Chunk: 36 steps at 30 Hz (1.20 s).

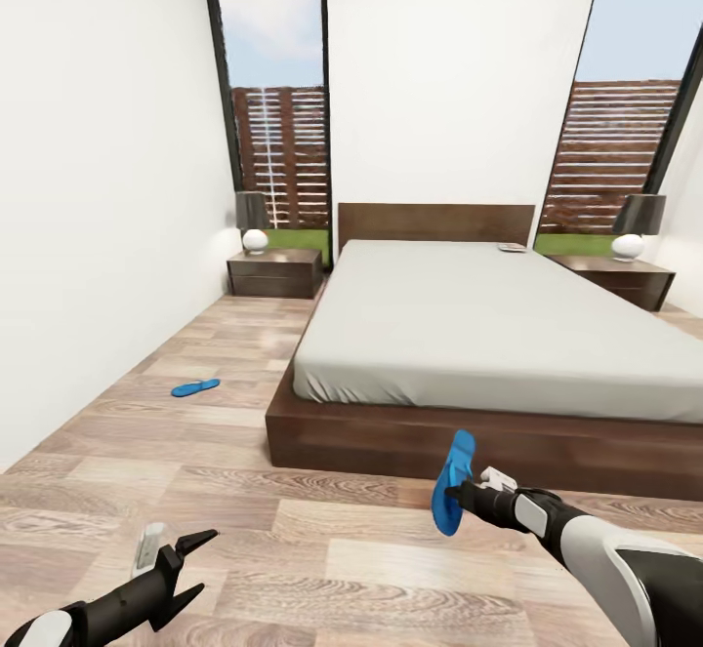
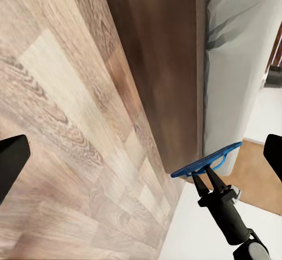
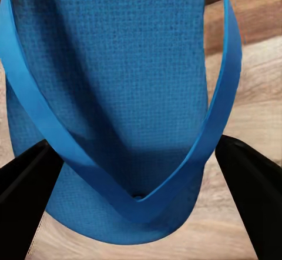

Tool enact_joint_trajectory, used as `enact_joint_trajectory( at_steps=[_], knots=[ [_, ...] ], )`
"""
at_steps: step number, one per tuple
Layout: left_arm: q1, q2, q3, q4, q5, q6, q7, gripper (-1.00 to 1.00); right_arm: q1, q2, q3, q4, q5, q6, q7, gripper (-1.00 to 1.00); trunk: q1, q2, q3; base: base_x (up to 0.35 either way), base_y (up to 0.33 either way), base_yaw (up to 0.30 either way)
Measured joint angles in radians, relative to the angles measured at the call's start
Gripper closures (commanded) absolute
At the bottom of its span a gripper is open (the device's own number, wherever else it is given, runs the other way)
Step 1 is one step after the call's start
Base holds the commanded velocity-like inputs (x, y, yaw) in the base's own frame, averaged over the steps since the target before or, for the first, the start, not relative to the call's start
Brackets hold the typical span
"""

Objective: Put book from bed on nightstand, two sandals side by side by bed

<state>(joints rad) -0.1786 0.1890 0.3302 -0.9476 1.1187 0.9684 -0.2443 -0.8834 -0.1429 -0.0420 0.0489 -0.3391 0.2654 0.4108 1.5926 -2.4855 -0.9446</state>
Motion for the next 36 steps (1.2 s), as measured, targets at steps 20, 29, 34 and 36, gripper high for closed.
enact_joint_trajectory(
  at_steps=[20,29,34,36],
  knots=[
    [0.000,0.000,0.002,0.000,0.000,0.000,0.000,-1.00,0.000,0.000,0.000,0.000,0.000,-0.001,0.000,1.00,0.000,0.000,0.000,0.000,0.299,0.000],
    [0.000,0.000,0.002,0.000,0.000,0.000,0.000,-1.00,0.000,0.001,0.000,0.000,0.001,-0.001,0.001,1.00,0.000,0.000,0.001,0.000,0.322,-0.063],
    [0.000,0.000,0.002,0.000,0.000,0.000,0.000,-1.00,0.000,0.000,-0.001,0.000,0.001,-0.001,0.002,1.00,0.000,0.000,0.002,0.000,0.324,-0.231],
    [0.000,0.000,0.002,0.000,0.000,0.000,0.000,-1.00,0.000,0.001,-0.001,0.000,0.001,-0.001,0.002,1.00,0.000,0.000,0.002,0.000,0.324,-0.260]
  ],
)
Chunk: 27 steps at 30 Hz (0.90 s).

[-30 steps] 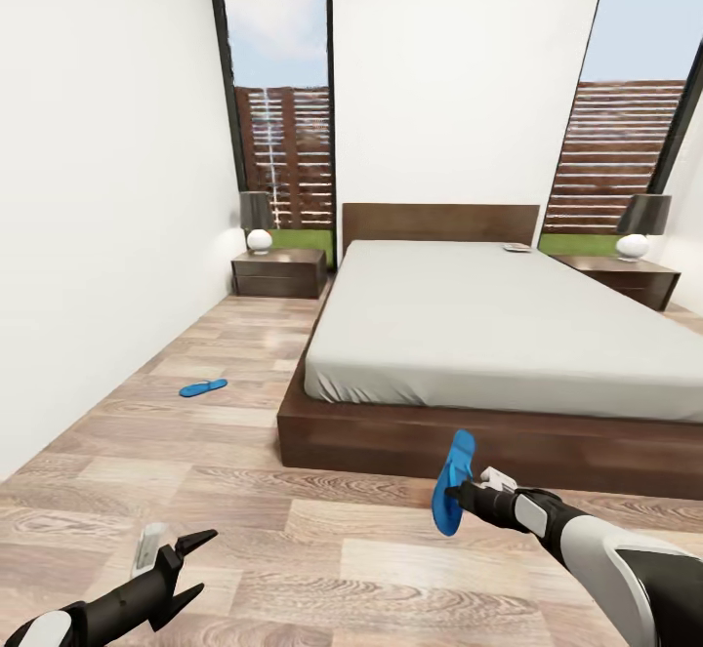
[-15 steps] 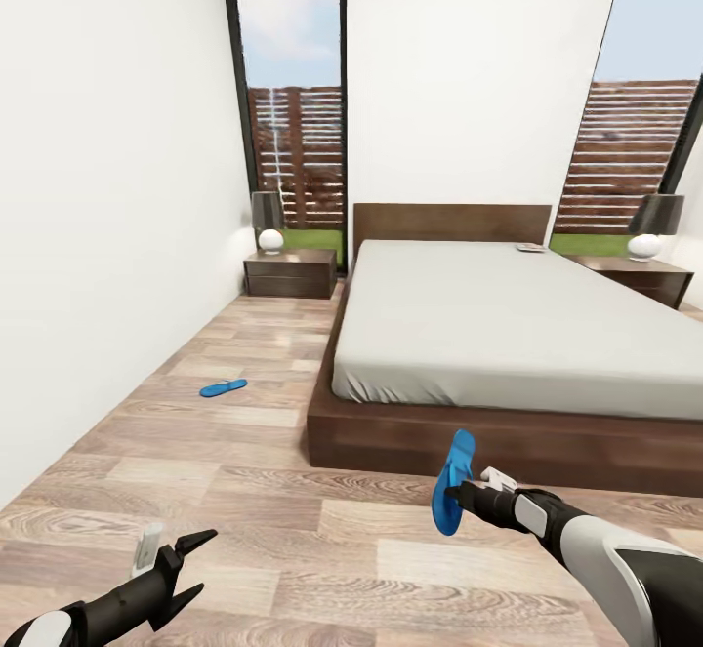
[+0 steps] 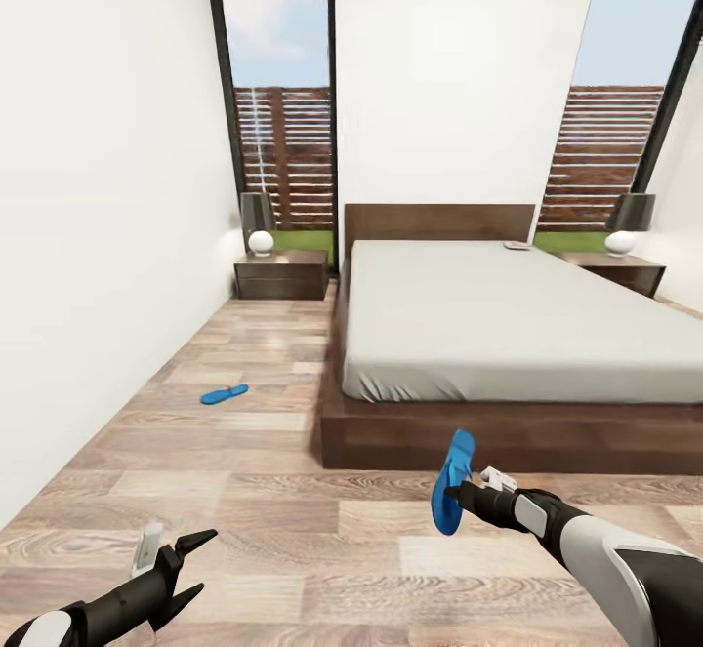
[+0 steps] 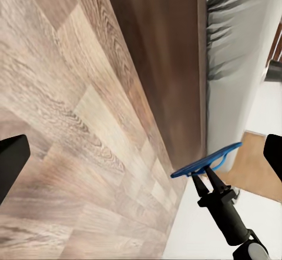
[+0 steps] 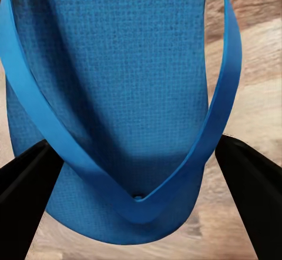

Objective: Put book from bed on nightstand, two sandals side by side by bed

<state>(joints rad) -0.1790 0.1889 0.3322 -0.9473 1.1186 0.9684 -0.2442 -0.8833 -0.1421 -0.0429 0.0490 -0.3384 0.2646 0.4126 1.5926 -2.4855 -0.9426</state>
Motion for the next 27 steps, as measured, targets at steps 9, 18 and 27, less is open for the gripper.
enact_joint_trajectory(
  at_steps=[9,18,27],
  knots=[
    [0.000,0.000,0.000,0.000,0.000,0.000,0.000,-1.00,0.000,0.006,0.001,0.000,0.000,0.000,0.000,1.00,0.000,0.000,0.000,0.000,0.324,-0.266],
    [0.000,0.000,0.000,0.000,0.000,0.000,0.000,-1.00,0.000,0.006,0.000,0.000,0.000,0.001,0.000,1.00,0.000,0.000,0.000,0.000,0.324,-0.268],
    [0.000,0.000,0.000,0.000,0.000,0.000,0.000,-1.00,0.000,0.006,0.000,0.000,0.000,0.000,0.000,1.00,0.000,0.000,0.000,0.047,0.324,-0.268]
  ],
)
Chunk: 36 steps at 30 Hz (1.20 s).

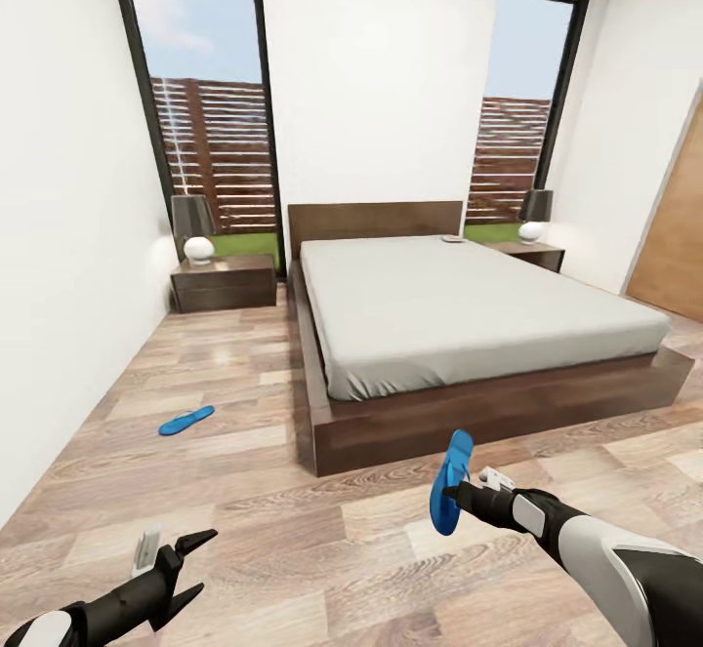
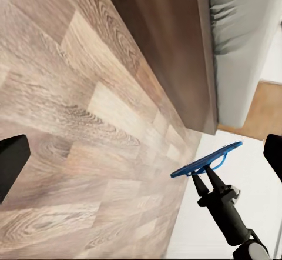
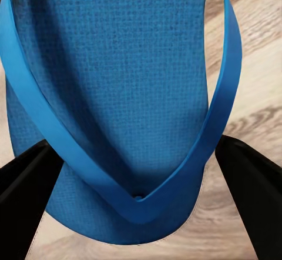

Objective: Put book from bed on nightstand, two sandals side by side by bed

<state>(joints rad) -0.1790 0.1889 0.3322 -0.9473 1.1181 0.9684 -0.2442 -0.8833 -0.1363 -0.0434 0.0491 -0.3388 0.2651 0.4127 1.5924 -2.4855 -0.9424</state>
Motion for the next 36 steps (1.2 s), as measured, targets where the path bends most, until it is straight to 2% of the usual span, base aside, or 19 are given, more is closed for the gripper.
enact_joint_trajectory(
  at_steps=[15,28,36],
  knots=[
    [0.000,0.000,0.000,0.004,-0.001,0.000,0.000,-1.00,0.000,0.000,0.000,0.000,-0.001,0.000,0.000,1.00,0.000,0.000,0.000,0.143,0.324,-0.255],
    [0.000,0.000,0.006,0.019,0.001,0.000,0.000,-1.00,0.000,0.000,0.001,0.000,-0.001,0.000,-0.001,1.00,0.000,0.000,0.000,0.128,0.324,-0.037],
    [0.000,0.000,0.006,0.020,0.000,0.000,0.001,-1.00,0.000,0.000,-0.001,0.000,-0.005,0.001,-0.002,1.00,0.000,0.000,0.000,0.070,0.324,-0.204]
  ],
)
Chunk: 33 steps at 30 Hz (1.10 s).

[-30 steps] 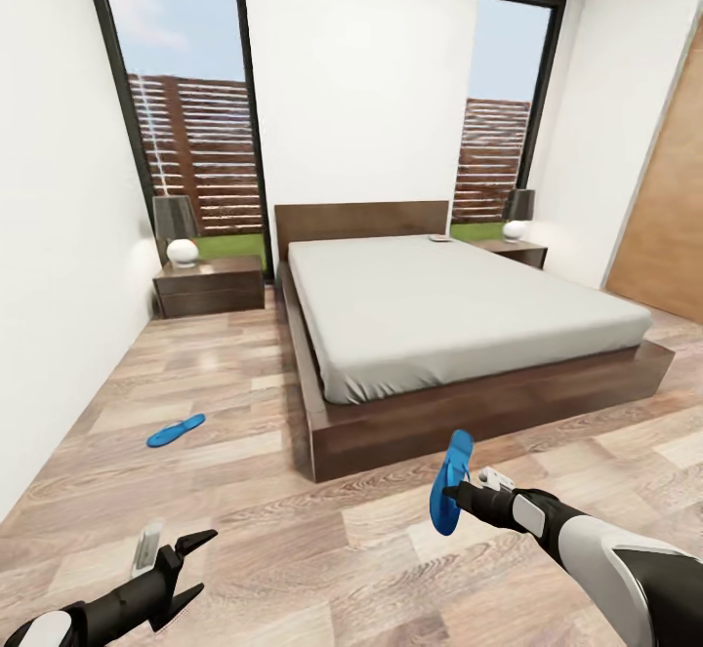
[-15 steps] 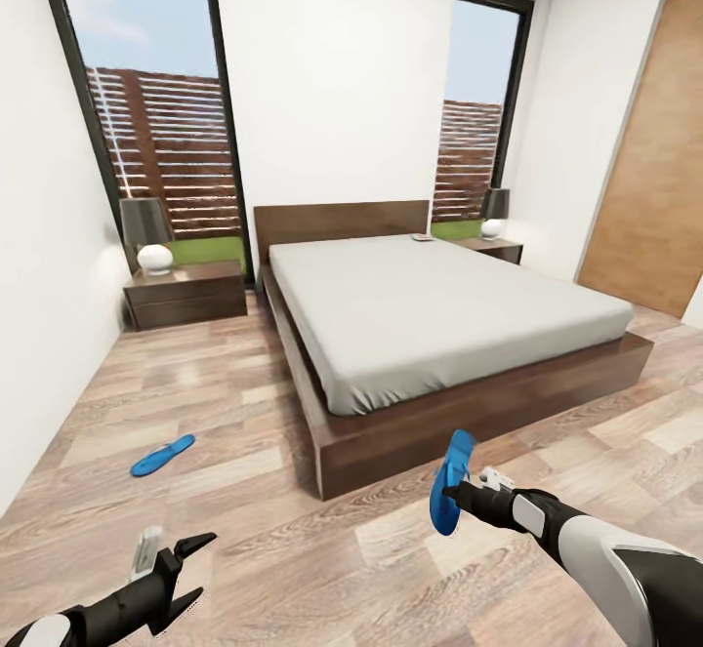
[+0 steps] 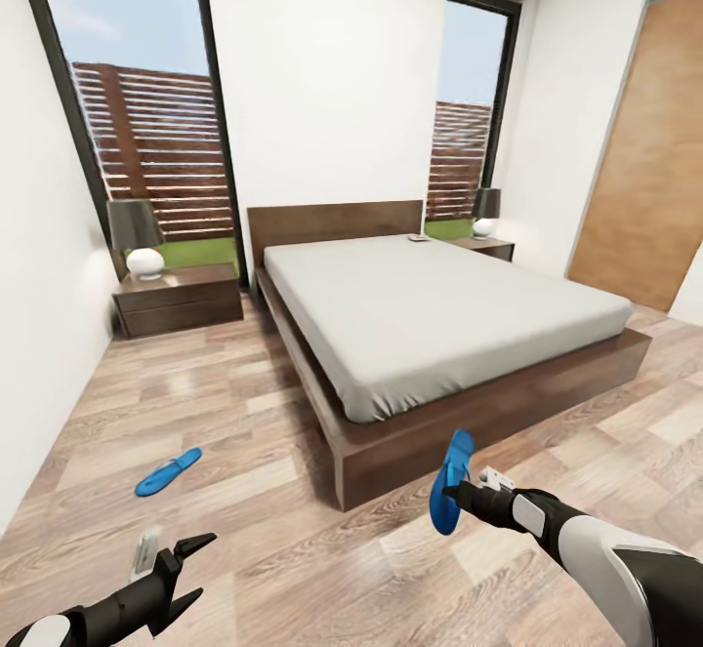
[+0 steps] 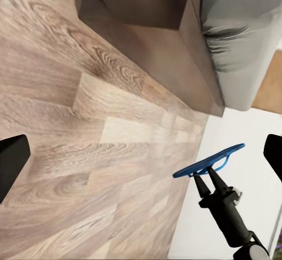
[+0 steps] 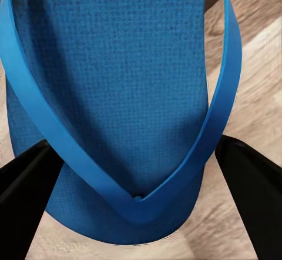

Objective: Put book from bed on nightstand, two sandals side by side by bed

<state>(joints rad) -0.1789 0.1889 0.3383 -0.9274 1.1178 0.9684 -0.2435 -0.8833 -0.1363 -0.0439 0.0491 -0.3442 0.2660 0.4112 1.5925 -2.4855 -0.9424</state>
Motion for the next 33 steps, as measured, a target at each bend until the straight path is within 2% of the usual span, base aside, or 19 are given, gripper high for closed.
enact_joint_trajectory(
  at_steps=[3,10,21,27,31,33],
  knots=[
    [0.000,0.000,0.000,0.000,0.000,0.000,0.000,-1.00,0.000,0.000,-0.001,0.000,-0.024,0.000,0.000,1.00,0.000,0.000,0.000,0.013,0.324,-0.257],
    [0.000,0.000,0.000,0.000,-0.001,0.000,0.001,-1.00,0.006,0.000,0.000,0.000,-0.042,0.001,0.000,1.00,0.000,0.000,0.000,0.004,0.324,-0.261],
    [0.000,0.000,0.000,0.000,0.001,-0.001,0.001,-1.00,0.009,-0.002,-0.002,0.000,-0.058,0.002,0.000,1.00,0.000,0.000,0.000,0.000,0.318,-0.259],
    [0.000,0.000,0.000,0.000,0.000,-0.002,0.001,-1.00,0.010,-0.002,-0.002,0.000,-0.060,0.003,-0.002,1.00,0.000,0.000,0.000,0.000,0.279,-0.086],
    [0.000,0.000,0.000,0.000,-0.001,-0.002,0.001,-1.00,0.010,-0.003,-0.003,0.000,-0.069,0.005,-0.037,1.00,0.000,0.000,0.000,0.000,0.266,-0.015],
    [0.000,0.000,0.000,0.000,-0.001,-0.002,0.001,-1.00,0.010,-0.003,-0.004,0.000,-0.093,0.006,-0.081,1.00,0.000,0.000,0.000,0.000,0.263,-0.005]
  ],
)
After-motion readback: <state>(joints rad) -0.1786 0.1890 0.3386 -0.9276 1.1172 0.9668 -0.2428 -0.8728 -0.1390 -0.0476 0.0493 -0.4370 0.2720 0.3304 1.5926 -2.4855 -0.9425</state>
